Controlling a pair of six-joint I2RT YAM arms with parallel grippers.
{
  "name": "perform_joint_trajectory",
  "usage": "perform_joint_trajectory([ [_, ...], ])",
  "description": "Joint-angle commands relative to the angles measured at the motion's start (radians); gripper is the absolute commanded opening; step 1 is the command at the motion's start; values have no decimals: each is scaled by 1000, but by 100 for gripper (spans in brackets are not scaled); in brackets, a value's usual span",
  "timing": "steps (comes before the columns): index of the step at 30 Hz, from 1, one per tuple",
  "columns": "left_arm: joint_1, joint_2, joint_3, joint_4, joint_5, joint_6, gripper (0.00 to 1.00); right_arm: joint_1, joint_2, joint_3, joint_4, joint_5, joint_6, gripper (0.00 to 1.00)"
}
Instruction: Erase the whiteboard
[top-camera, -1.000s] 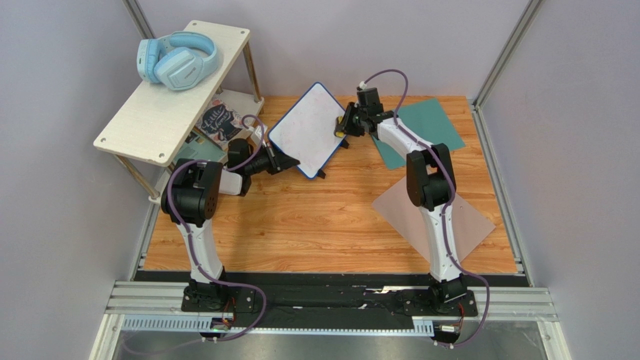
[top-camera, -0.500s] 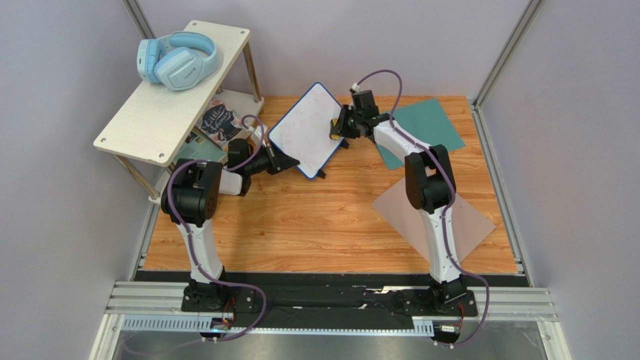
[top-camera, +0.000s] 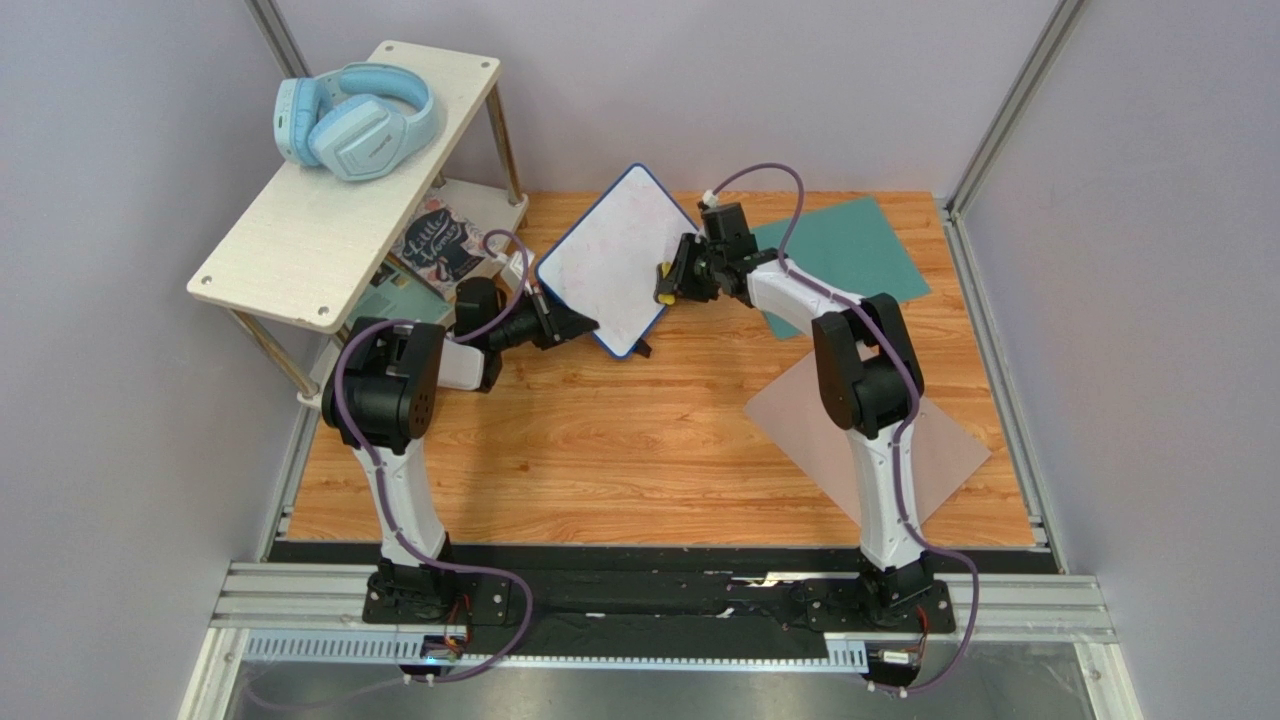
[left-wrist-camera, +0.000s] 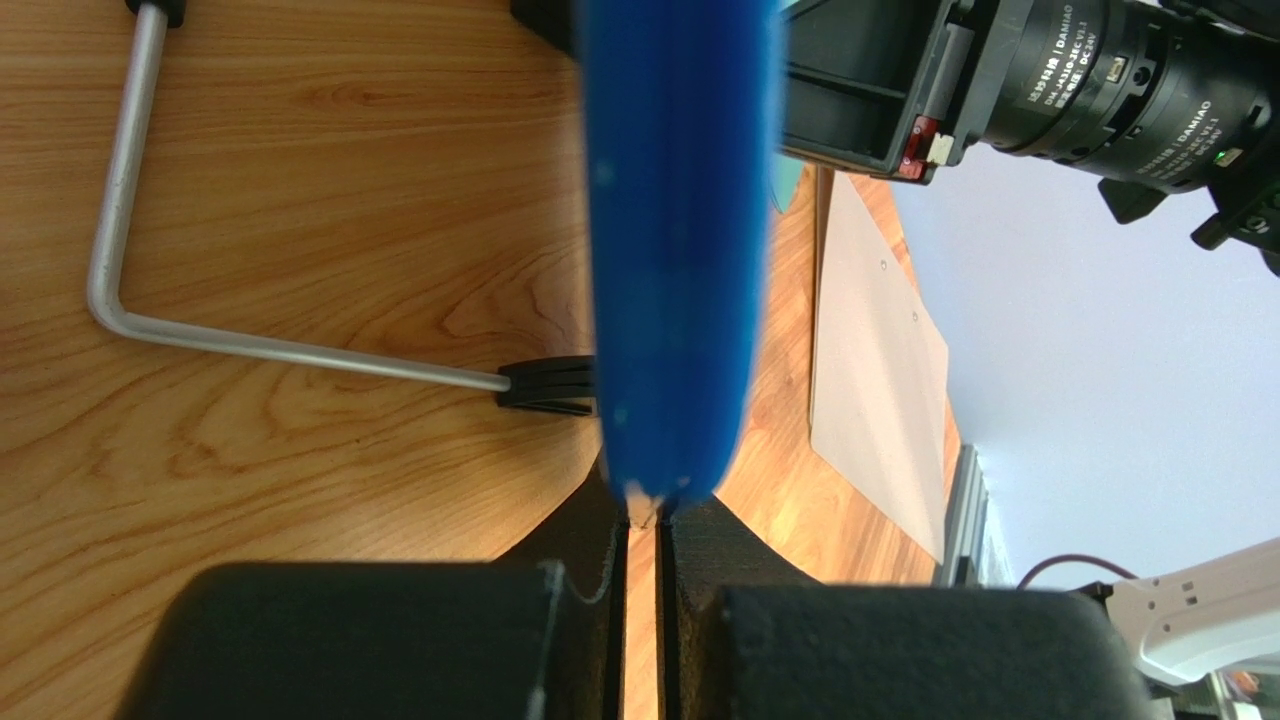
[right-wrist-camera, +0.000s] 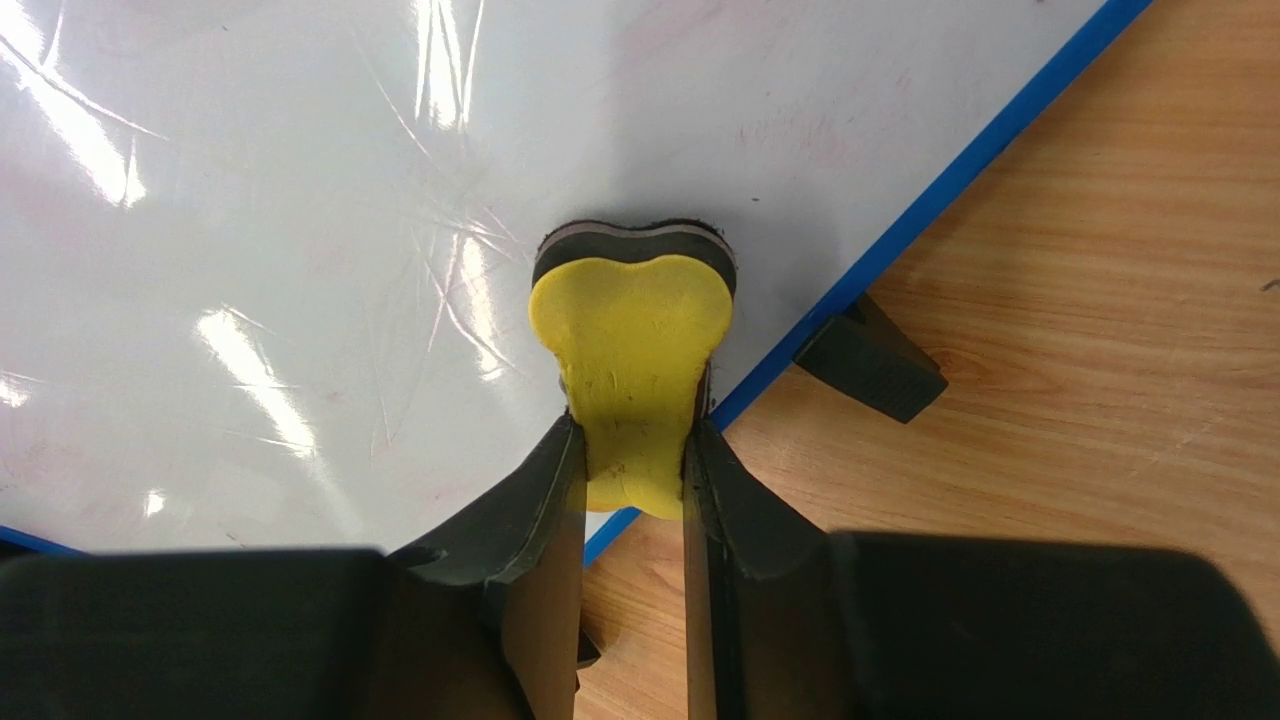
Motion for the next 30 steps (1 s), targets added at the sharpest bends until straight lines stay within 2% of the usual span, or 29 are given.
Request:
perform_joint_trajectory([
  [1, -19, 4, -11, 21, 62, 9, 0, 20, 47, -76, -77, -82, 43, 0],
  [8, -19, 4, -11, 23, 62, 9, 0, 17, 38, -79, -72, -70, 44, 0],
  [21, -19, -14, -25, 27, 63, 9, 0, 5, 113, 277, -163, -105, 40, 0],
  [25, -19, -17, -30, 30, 66, 6, 0, 42, 104, 243, -187, -105, 1, 0],
  [30, -19, -7, -15, 38, 82, -5, 0, 102, 38, 105, -192, -93, -57, 0],
])
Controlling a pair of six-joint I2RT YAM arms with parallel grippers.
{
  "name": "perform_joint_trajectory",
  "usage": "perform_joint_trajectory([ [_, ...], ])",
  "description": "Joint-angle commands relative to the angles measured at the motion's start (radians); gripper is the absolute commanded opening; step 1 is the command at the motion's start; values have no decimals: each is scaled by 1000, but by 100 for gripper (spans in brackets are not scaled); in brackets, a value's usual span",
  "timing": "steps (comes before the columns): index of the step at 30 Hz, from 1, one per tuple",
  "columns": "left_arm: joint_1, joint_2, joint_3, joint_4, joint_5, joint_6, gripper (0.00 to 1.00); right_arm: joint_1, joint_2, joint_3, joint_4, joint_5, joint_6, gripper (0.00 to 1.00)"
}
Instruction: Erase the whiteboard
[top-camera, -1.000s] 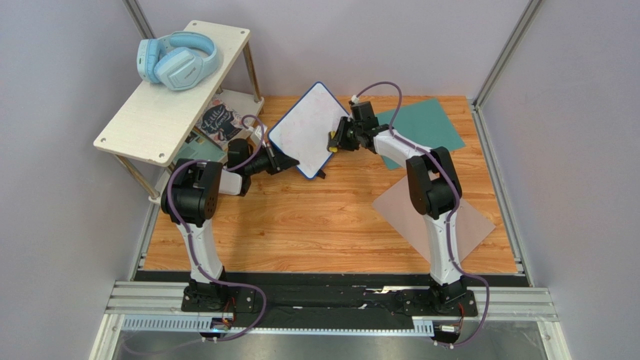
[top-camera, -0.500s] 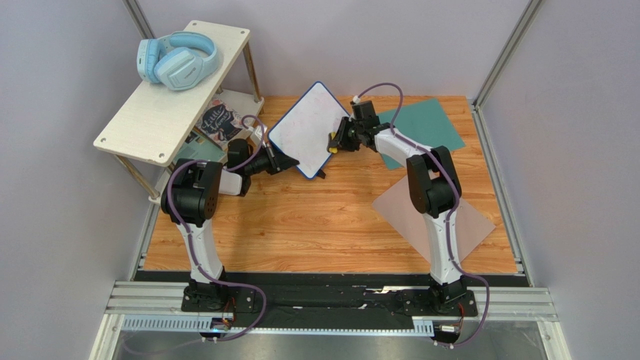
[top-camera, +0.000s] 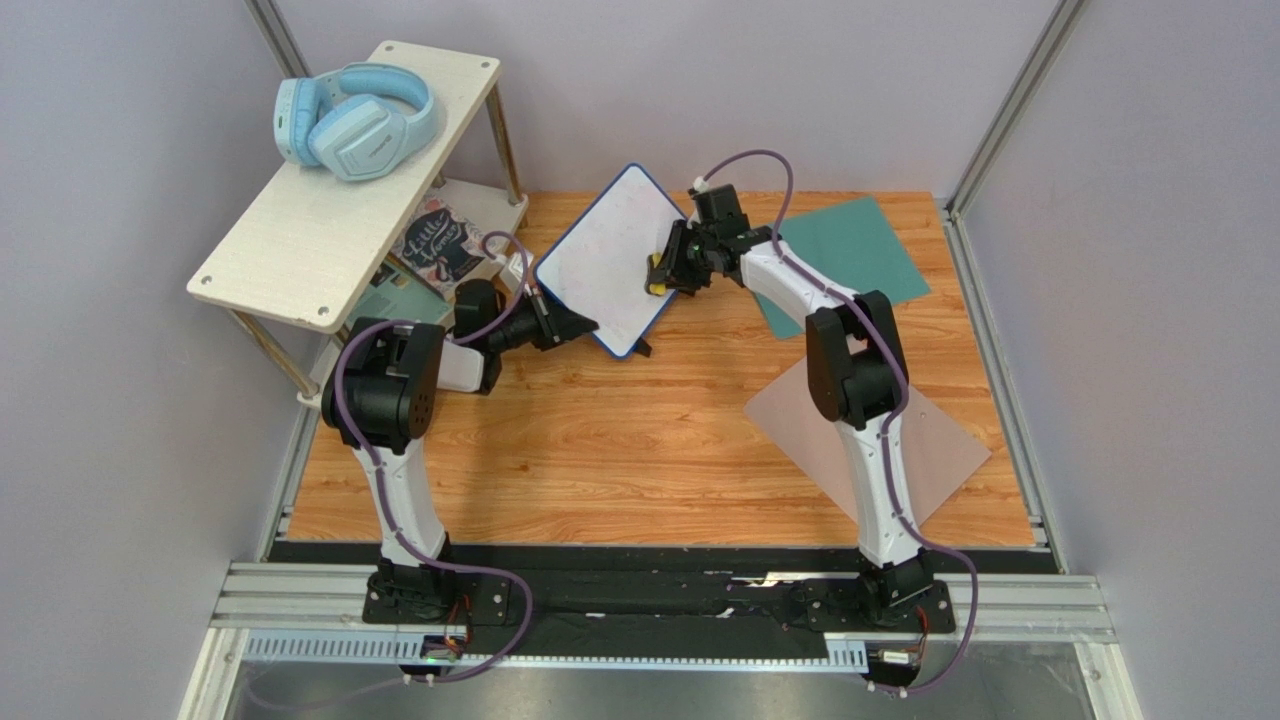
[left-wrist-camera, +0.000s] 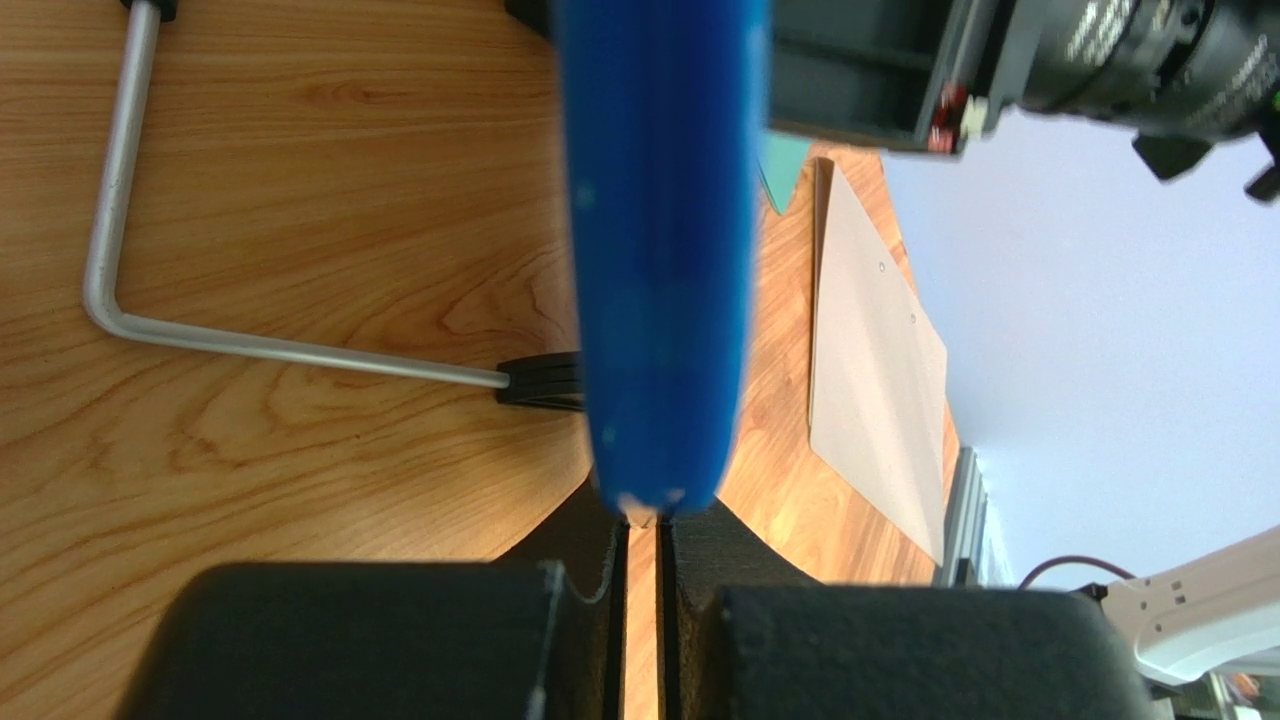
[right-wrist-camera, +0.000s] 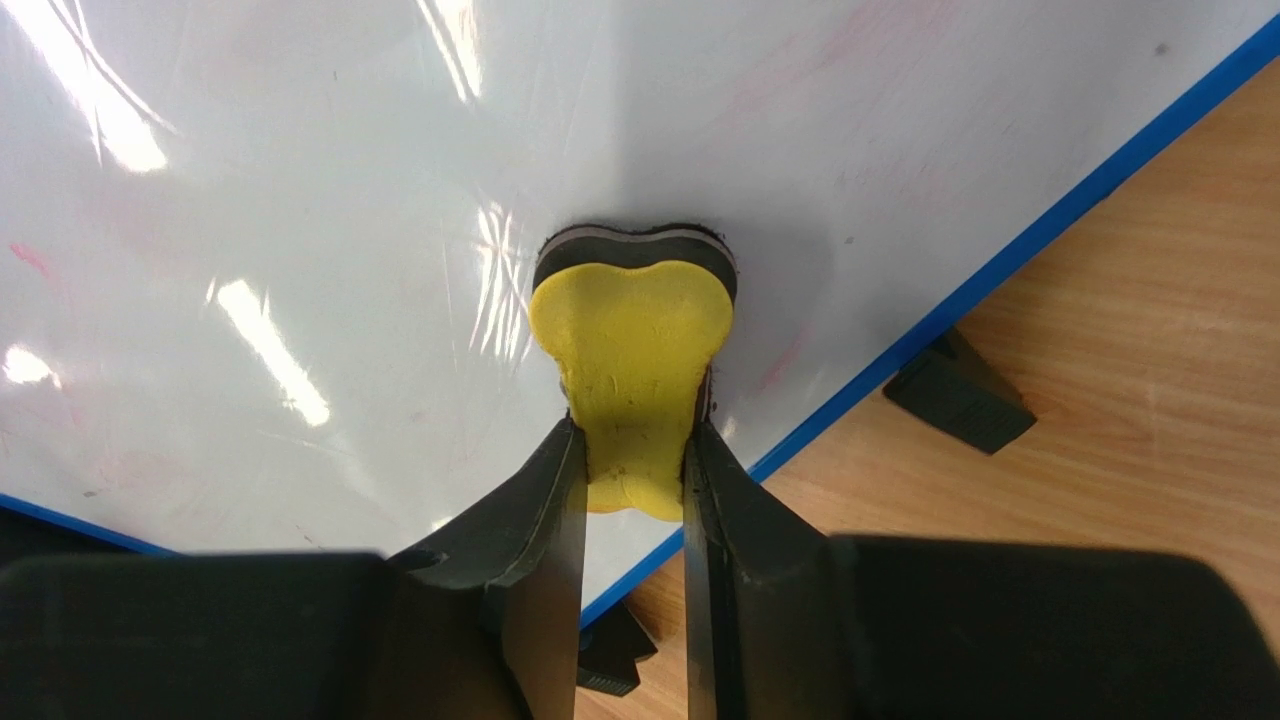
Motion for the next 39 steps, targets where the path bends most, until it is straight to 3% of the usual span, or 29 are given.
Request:
perform_joint_trajectory([
  [1, -20, -8, -2, 17, 84, -2, 0, 119, -50, -100, -35, -32, -64, 0],
  [10, -20, -63, -28, 0, 76, 7, 0, 153, -148, -178, -69, 31, -110, 0],
  [16, -20, -141, -23, -138, 58, 83, 0, 100, -295, -198, -64, 151, -98, 0],
  [24, -20, -214, -25, -216, 52, 113, 0, 66, -473, -362, -156, 254, -159, 0],
  [31, -20, -227, -47, -243, 58, 126, 0, 69, -542, -570, -236, 219, -173, 0],
  [36, -23, -229, -89, -244, 42, 132, 0, 69, -547, -632, -247, 169, -173, 0],
  [39, -24, -224, -94, -247, 36, 136, 4, 69, -530, -631, -247, 136, -175, 7],
])
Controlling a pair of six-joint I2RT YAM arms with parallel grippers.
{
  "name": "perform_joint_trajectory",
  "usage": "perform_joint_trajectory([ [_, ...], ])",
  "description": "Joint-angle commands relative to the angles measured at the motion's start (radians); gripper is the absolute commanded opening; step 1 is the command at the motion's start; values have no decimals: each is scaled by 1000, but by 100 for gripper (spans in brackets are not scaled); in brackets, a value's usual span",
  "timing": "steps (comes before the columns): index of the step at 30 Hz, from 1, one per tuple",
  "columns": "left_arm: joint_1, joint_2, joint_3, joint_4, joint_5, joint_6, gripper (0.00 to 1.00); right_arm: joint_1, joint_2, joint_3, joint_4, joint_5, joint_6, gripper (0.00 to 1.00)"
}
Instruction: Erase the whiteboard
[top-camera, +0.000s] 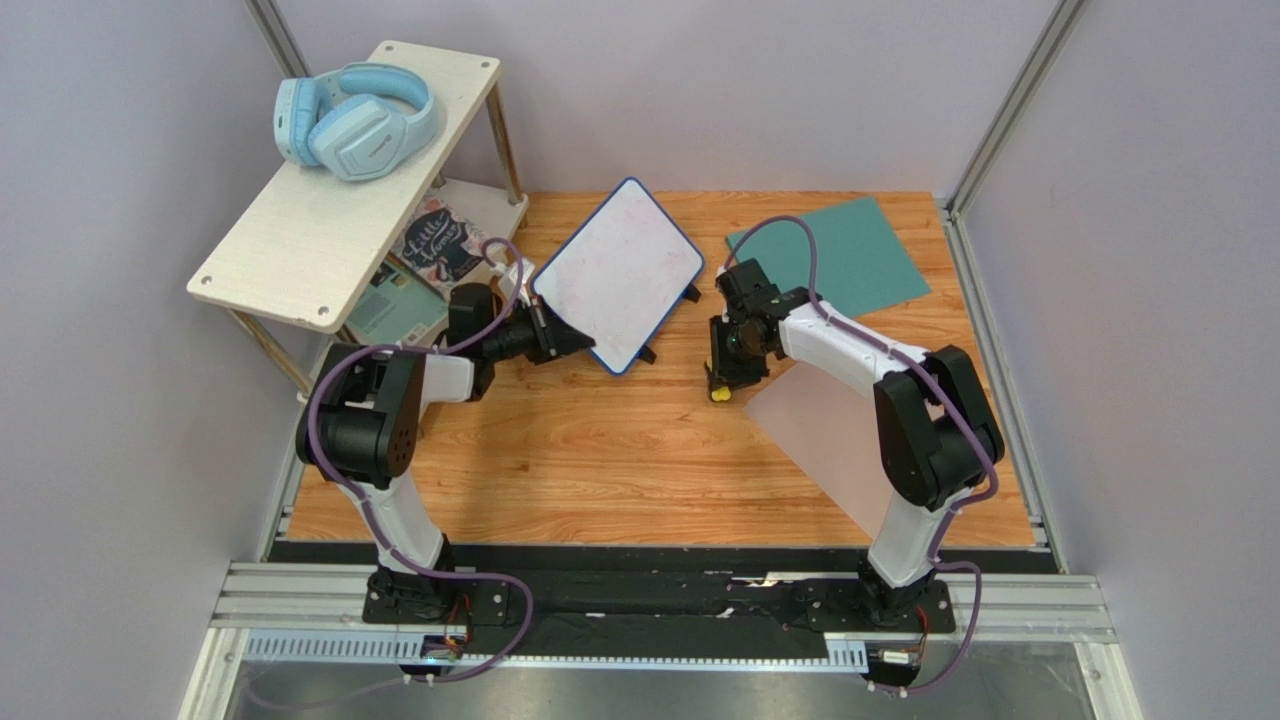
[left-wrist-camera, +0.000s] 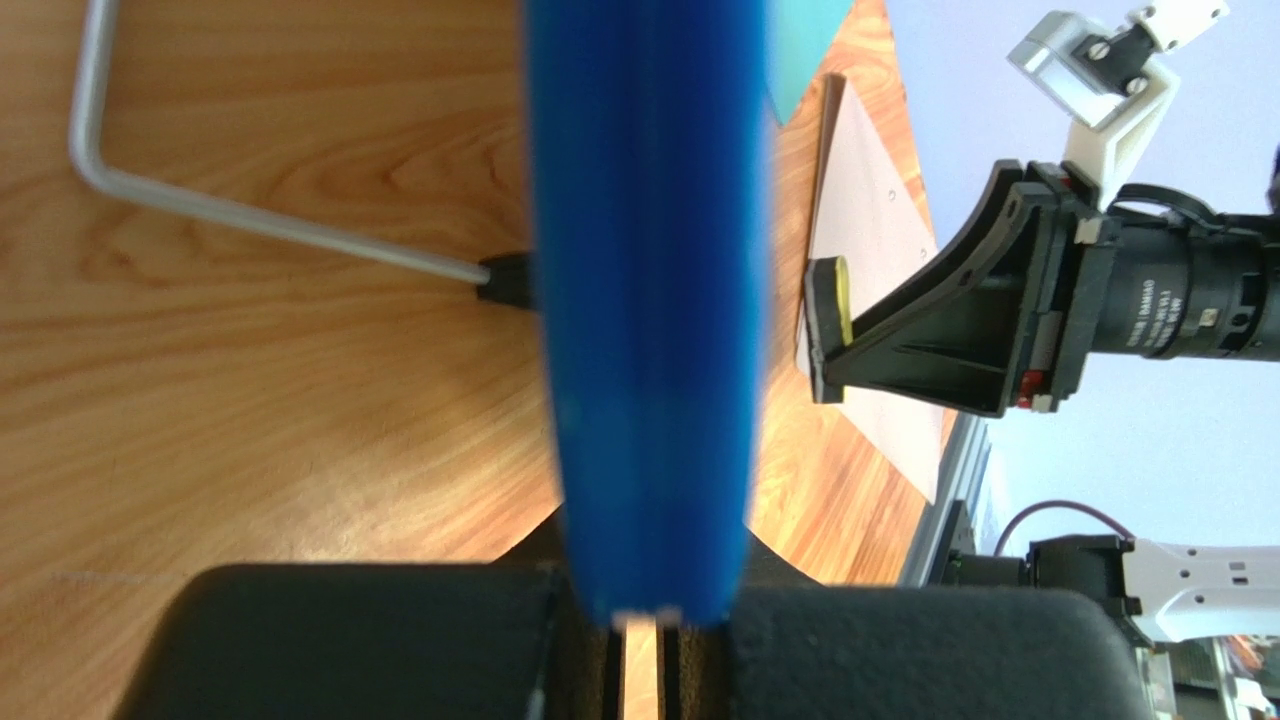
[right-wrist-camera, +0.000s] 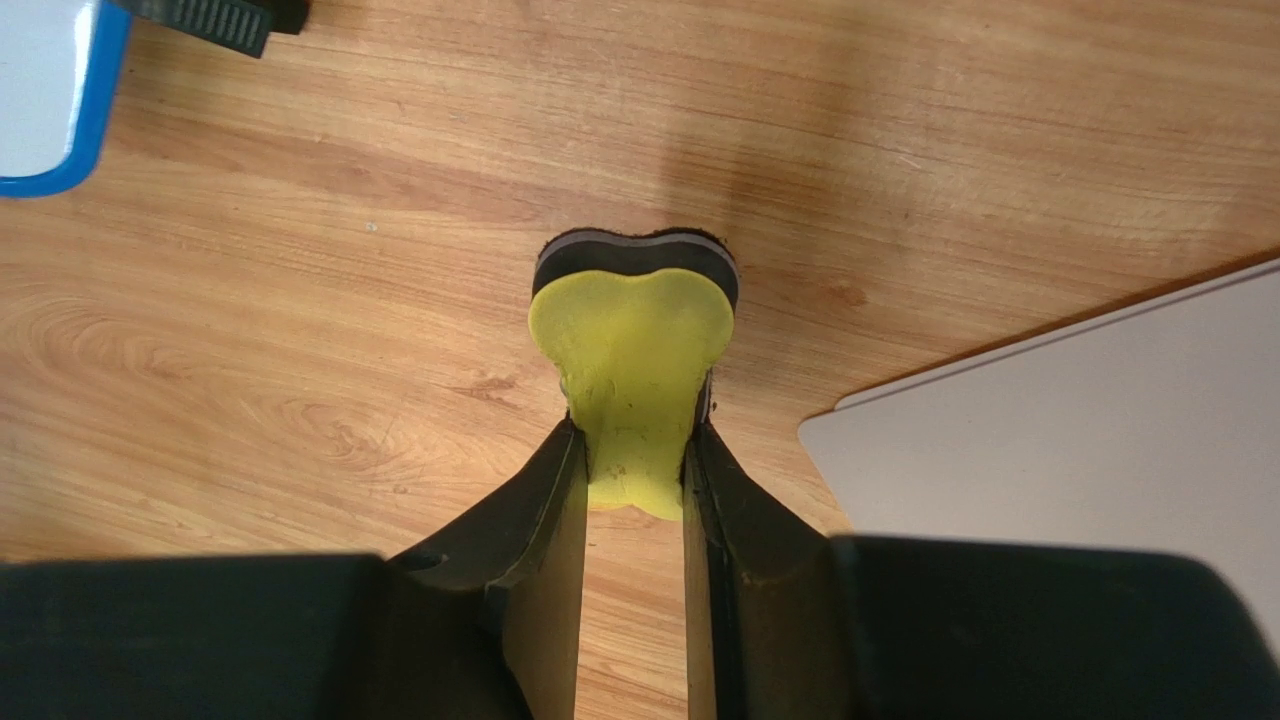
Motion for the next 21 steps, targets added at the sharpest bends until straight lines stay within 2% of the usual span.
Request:
perform_joint_trajectory([
  [1, -15, -34, -10, 0, 44, 41, 6, 5, -3, 19, 19, -69, -22, 15],
  [3, -20, -34, -4, -7, 45, 45, 10, 6, 0, 29, 14, -77, -23, 29],
  [4, -20, -37, 0, -26, 44, 56, 12, 8, -1, 30, 15, -77, -22, 45],
  [7, -23, -40, 6, -37, 39, 65, 16, 11, -16, 32, 20, -70, -26, 64],
  [8, -23, -39, 6, -39, 37, 65, 17, 14, -19, 32, 20, -69, -28, 67],
  [10, -23, -42, 8, -40, 34, 68, 22, 17, -21, 39, 12, -66, -32, 72],
  [13, -23, -55, 5, -49, 21, 74, 25, 17, -18, 46, 8, -60, -37, 74],
  [21, -23, -131, -6, -135, -42, 126, 30, 49, 11, 81, 41, -60, -54, 72],
])
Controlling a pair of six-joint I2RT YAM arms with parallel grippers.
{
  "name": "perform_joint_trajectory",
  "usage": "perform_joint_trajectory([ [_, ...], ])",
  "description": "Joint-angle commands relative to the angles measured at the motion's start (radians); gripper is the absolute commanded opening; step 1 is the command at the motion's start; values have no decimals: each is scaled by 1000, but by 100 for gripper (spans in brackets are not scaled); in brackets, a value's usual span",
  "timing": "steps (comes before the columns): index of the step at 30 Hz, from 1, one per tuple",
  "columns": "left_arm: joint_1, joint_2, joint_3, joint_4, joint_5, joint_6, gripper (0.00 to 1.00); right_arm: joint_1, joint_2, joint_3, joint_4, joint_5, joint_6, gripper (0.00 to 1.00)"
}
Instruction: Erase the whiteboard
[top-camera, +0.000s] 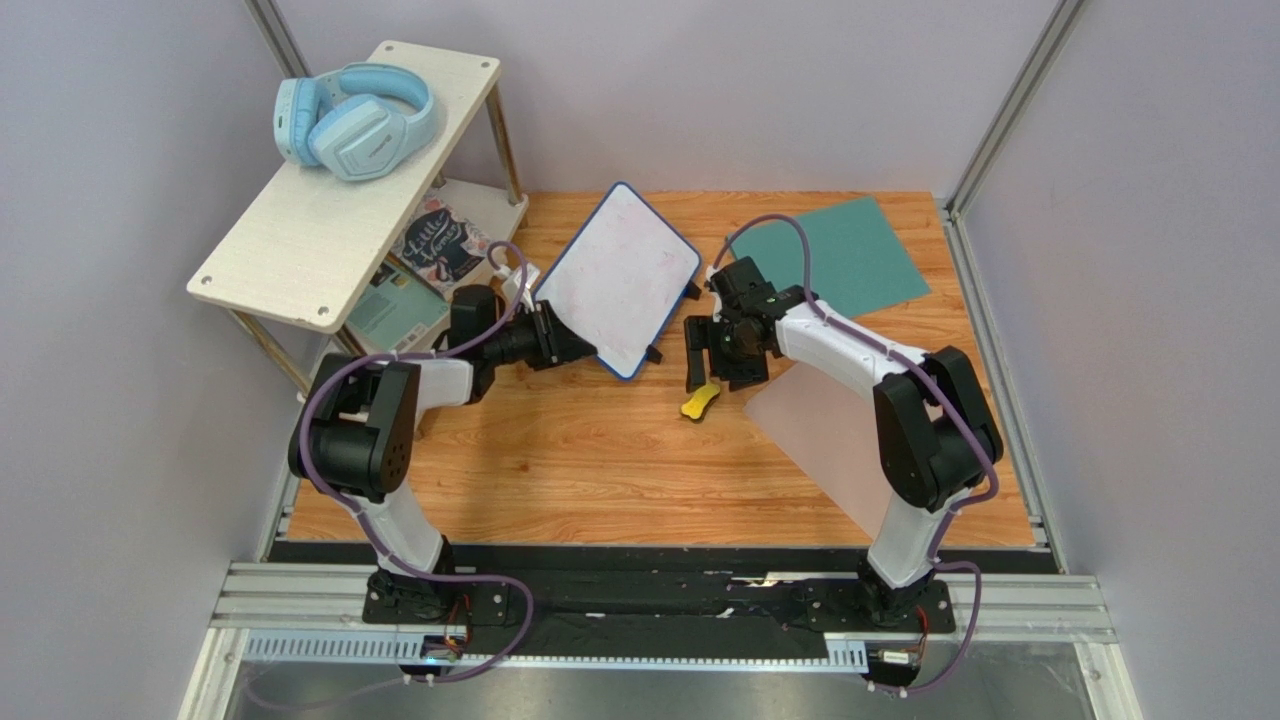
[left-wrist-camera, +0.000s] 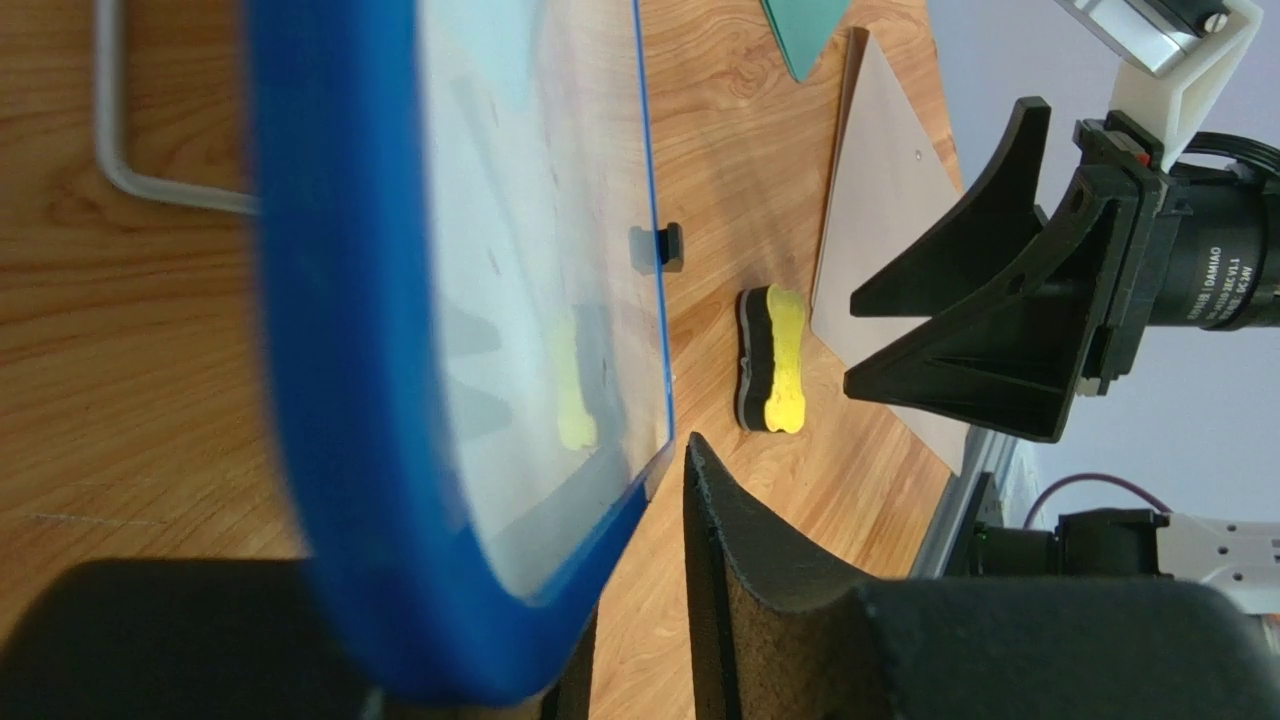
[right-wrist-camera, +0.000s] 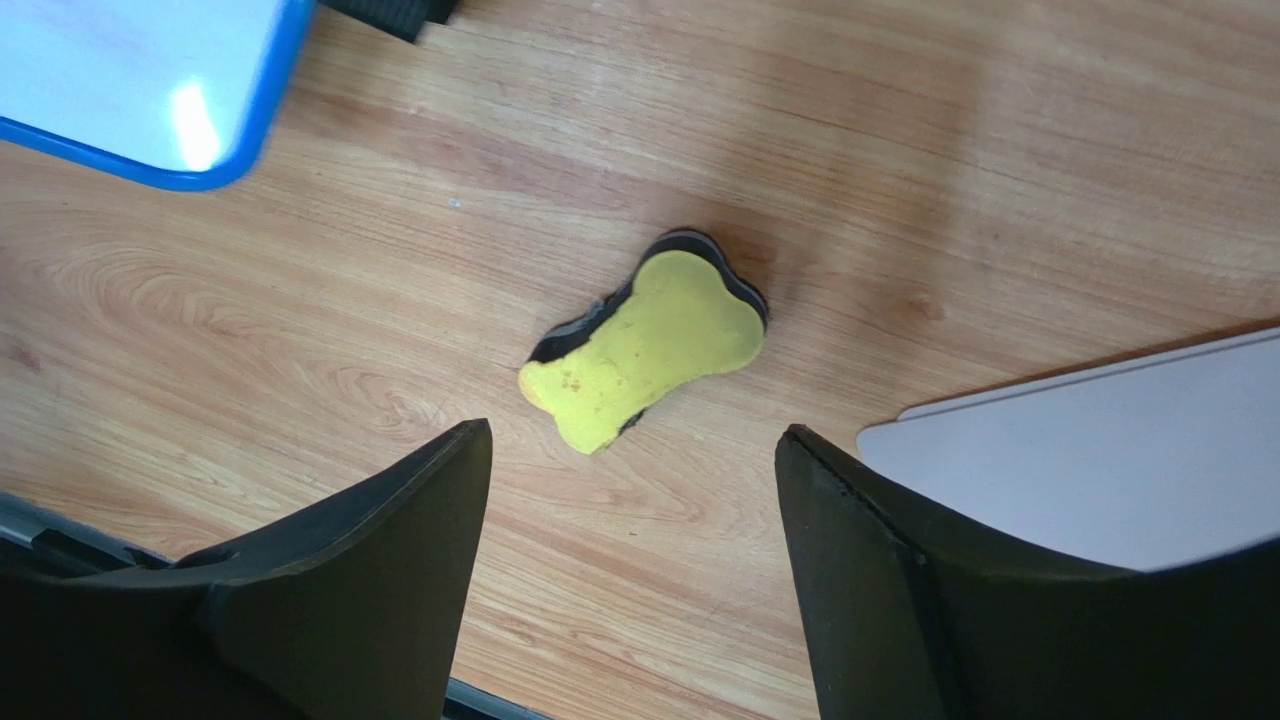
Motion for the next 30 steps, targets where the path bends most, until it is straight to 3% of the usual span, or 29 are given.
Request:
perform_joint_trajectory([
  [1, -5, -83, -8, -33, -30, 58, 31, 30, 16, 68, 59, -3, -24, 70],
  [3, -5, -111, -21, -41, -44, 58, 31, 32, 37, 84, 89, 5, -21, 65],
  [6, -5, -145, -52, -49, -64, 52, 33, 30, 101, 136, 118, 20, -21, 15],
  [7, -5, -148, -64, -50, -67, 50, 33, 32, 121, 159, 113, 28, -21, 5],
  [8, -5, -151, -64, -53, -69, 50, 33, 32, 144, 182, 103, 40, -30, 2],
  [13, -5, -166, -68, -79, -74, 50, 34, 32, 316, 330, 52, 118, -59, 0],
  [20, -5, -237, -106, -137, -100, 55, 35, 48, 379, 410, 35, 71, -39, 0],
  [30, -5, -580, -192, -356, -210, 93, 36, 157, 474, 582, -38, -17, -52, 0],
])
